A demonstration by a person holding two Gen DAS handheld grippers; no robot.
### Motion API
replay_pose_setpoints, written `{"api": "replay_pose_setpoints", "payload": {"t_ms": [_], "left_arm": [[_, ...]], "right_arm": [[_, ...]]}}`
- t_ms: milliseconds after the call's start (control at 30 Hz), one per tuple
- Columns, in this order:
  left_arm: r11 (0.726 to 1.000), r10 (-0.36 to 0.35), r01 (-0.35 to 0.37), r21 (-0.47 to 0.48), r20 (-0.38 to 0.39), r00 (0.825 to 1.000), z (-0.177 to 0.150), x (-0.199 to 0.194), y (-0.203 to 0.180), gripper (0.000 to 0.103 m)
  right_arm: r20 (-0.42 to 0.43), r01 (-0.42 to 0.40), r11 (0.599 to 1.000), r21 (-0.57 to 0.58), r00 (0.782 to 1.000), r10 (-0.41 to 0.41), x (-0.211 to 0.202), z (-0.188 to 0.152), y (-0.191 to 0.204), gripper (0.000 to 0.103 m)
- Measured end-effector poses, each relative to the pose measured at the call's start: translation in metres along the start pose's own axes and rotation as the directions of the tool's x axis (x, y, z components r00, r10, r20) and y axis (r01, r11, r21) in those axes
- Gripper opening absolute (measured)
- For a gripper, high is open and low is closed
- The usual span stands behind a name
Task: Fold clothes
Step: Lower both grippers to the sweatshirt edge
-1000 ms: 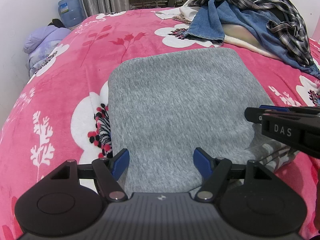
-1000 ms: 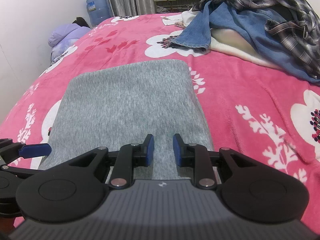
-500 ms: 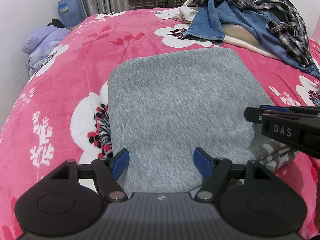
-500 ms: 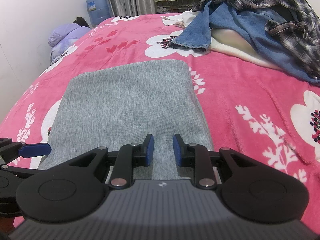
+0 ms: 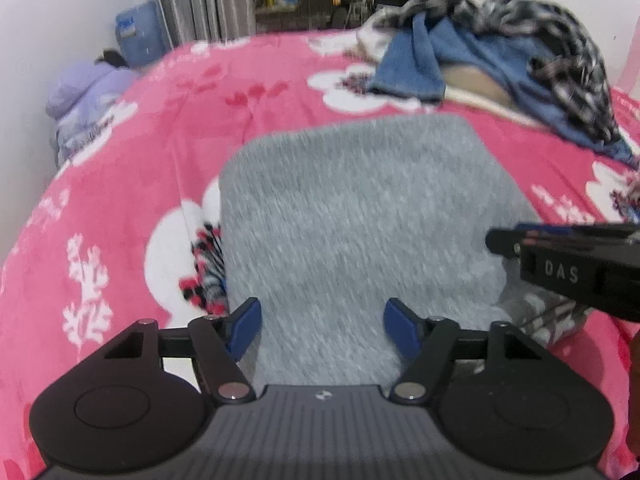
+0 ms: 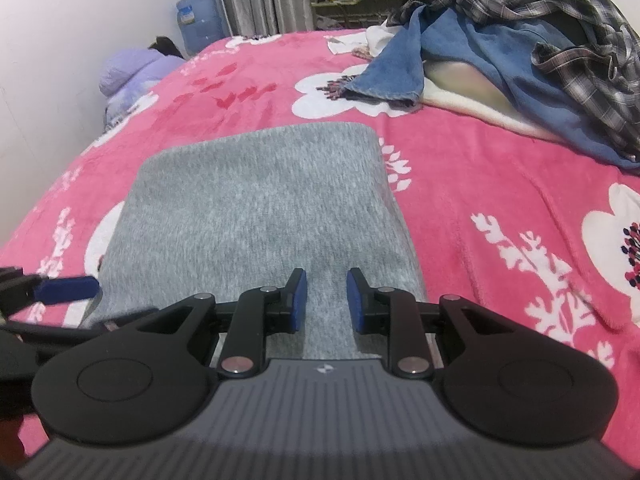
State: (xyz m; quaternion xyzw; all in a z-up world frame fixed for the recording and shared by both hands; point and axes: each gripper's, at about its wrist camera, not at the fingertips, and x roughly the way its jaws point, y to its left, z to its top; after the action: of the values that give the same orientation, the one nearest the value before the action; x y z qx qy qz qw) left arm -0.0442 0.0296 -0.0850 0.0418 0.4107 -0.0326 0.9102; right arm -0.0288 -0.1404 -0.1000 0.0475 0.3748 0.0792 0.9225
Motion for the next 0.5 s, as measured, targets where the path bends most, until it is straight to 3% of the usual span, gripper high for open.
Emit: {"api": "replay_pose_setpoints", "payload": {"t_ms": [167, 233, 400, 500], "left_arm": [[0.997, -0.034, 0.043, -0.068, 0.117, 0.993, 0.019, -0.01, 0.025, 0.068], [0.998, -0.027, 0.034, -0.057, 0.105, 0.994, 0.033, 0.002, 0.028, 0.068], [0.999, 0.004, -0.001, -0.04, 0.068, 0.998, 0.056, 0.05, 0.025, 0.063], [0.999, 0.012, -0.01, -0.047, 0.047, 0.999, 0.045, 0.072, 0.025, 0.064]], "right_arm": [[0.16, 0.068, 0.996, -0.064, 0.986, -0.057, -0.034, 0.016, -0.001, 0.023], [0.181, 0.05, 0.998, -0.036, 0.983, -0.042, -0.032, 0.033, -0.006, 0.023], [0.135, 0.0, 0.997, -0.077, 0.991, 0.01, 0.013, 0.077, -0.001, 0.023], [0.008, -0.027, 0.999, -0.026, 1.0, 0.028, 0.065, 0.087, -0.009, 0.021]]}}
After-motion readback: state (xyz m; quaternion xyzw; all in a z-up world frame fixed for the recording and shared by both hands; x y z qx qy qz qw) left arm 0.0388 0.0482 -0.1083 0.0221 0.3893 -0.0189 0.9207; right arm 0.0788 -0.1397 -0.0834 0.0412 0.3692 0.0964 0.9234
